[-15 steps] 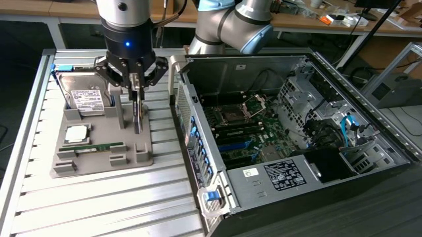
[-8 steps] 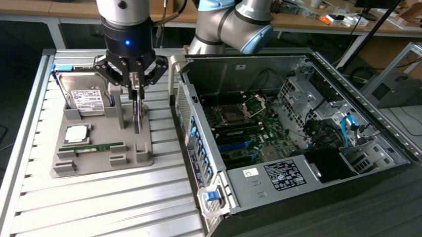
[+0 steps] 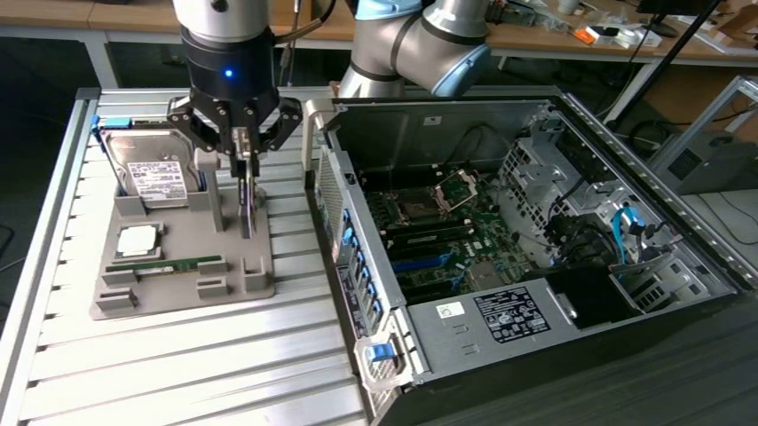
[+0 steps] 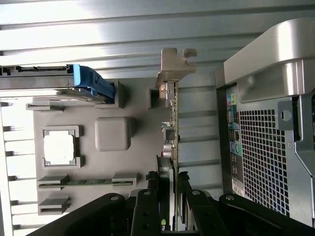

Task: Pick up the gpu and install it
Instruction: 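Pick up the gpu and move the gpu toward the slot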

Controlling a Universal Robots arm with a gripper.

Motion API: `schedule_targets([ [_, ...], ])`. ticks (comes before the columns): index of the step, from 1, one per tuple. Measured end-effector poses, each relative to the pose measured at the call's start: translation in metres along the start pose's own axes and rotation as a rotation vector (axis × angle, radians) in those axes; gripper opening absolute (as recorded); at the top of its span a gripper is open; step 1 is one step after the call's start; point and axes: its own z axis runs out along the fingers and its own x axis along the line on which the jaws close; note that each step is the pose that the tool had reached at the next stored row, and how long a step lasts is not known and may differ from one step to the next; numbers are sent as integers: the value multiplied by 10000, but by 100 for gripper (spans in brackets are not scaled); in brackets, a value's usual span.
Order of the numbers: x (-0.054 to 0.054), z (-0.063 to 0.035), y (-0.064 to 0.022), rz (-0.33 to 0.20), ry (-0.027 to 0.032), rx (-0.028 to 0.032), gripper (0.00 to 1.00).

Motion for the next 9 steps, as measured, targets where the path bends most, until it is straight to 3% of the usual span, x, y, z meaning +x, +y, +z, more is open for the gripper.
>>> schedule_targets([
  [9, -1, -30, 1, 0, 0, 0, 27],
])
